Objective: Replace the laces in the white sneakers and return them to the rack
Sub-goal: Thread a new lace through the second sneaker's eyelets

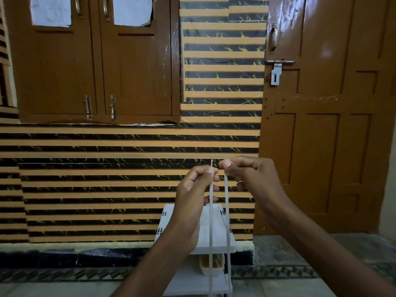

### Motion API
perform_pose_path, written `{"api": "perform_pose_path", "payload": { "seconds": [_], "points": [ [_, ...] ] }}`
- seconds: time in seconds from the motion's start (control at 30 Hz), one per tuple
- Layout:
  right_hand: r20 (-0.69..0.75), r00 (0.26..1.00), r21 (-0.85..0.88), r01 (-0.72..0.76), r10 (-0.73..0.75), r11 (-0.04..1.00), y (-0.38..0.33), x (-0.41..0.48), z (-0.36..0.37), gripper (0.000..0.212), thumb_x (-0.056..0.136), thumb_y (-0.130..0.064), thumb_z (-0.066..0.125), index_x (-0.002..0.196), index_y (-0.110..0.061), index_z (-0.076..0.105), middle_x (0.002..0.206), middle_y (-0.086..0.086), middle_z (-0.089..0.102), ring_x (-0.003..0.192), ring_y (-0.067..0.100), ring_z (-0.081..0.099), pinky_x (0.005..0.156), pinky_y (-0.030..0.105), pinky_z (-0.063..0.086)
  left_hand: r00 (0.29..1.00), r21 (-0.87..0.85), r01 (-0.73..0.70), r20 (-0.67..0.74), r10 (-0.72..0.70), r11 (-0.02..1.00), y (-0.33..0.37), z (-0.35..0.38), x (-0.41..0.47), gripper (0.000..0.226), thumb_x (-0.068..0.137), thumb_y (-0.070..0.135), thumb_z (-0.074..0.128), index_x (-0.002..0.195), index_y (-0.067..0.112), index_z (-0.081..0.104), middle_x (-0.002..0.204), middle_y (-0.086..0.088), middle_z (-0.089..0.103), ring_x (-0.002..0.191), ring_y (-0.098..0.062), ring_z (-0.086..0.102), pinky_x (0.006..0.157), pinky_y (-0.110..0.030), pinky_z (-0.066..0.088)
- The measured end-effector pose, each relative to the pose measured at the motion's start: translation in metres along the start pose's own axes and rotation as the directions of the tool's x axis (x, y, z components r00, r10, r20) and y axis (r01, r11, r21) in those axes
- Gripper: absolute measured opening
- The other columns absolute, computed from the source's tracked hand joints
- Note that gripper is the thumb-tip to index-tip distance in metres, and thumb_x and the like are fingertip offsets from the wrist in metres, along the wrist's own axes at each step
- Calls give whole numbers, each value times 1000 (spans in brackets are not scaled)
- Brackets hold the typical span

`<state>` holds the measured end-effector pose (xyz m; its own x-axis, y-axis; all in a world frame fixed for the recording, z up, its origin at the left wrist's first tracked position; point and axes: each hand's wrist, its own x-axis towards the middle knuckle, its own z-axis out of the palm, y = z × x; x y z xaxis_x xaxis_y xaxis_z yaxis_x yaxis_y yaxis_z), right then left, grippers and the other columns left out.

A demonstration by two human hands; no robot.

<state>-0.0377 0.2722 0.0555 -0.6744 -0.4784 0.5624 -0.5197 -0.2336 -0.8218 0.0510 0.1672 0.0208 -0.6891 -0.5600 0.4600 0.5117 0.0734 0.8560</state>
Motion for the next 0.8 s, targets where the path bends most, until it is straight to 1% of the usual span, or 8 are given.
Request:
{"api": "perform_pose_path", "payload": {
  "seconds": [0.1, 0.2, 0.3, 0.43, 0.53, 0.6, 0.7, 0.8],
  "points": [
    [-4, 1000, 0, 7, -7, 1000, -1, 0, 0, 12, 89, -20, 66, 91, -17, 77, 82, -3, 75, 71, -4, 64, 57, 16, 44, 1000, 14, 2, 4, -2, 1000, 1, 0, 0, 16, 96, 31, 55, 100, 24, 69, 97, 2, 70, 90, -13, 64, 72, -28, 52],
    [-1, 1000, 10, 13, -13, 1000, -1, -1, 0, 12, 89, -19, 66, 90, -16, 78, 83, -3, 75, 74, -1, 66, 52, 11, 45, 1000, 14, -3, 6, 2, 1000, 2, 0, 0, 16, 96, 31, 55, 100, 24, 69, 95, 3, 70, 88, -12, 64, 70, -27, 52],
    [11, 1000, 21, 15, -15, 1000, 0, -2, 1, 12, 89, -18, 66, 90, -15, 78, 83, -2, 75, 76, 1, 67, 52, 8, 45, 1000, 5, -7, 18, 7, 1000, 3, 0, 0, 16, 97, 29, 55, 102, 21, 68, 92, 3, 70, 84, -10, 66, 69, -27, 53],
    [23, 1000, 13, 19, -19, 1000, -1, 0, 4, 13, 90, -19, 65, 90, -16, 78, 80, -4, 74, 72, -3, 65, 53, 11, 45, 1000, 27, -16, 16, 15, 1000, 1, 0, 3, 16, 97, 30, 55, 101, 24, 69, 92, 3, 70, 83, -10, 66, 78, -36, 56],
    [4, 999, -2, 33, -33, 999, -2, 3, 5, 13, 90, -21, 65, 91, -18, 78, 71, -9, 71, 62, -8, 60, 53, 12, 43, 1000, 10, -20, 11, 20, 1000, 0, 0, 5, 16, 97, 29, 55, 101, 22, 69, 91, 4, 71, 81, -9, 66, 72, -29, 54],
    [-2, 998, -5, 55, -55, 998, -2, 4, 5, 13, 90, -21, 65, 92, -18, 78, 70, -9, 71, 60, -8, 58, 53, 12, 42, 1000, 6, -24, 13, 24, 1000, -1, 0, 7, 17, 97, 29, 55, 102, 21, 69, 90, 4, 71, 79, -8, 66, 69, -26, 53],
    [-2, 998, -8, 66, -66, 998, -1, 5, 6, 13, 90, -22, 65, 91, -18, 77, 70, -10, 70, 60, -9, 58, 55, 14, 42, 999, -5, -35, 14, 35, 999, -3, -1, 8, 17, 96, 28, 56, 102, 19, 69, 92, 2, 71, 79, -9, 66, 68, -26, 54],
    [-3, 998, -3, 55, -55, 998, 1, 5, 6, 13, 90, -22, 65, 91, -18, 77, 68, -11, 69, 61, -9, 58, 57, 16, 41, 999, -10, -36, 9, 36, 999, -5, -1, 9, 17, 96, 28, 56, 102, 19, 69, 93, 0, 71, 80, -11, 65, 69, -29, 55]
  ]
}}
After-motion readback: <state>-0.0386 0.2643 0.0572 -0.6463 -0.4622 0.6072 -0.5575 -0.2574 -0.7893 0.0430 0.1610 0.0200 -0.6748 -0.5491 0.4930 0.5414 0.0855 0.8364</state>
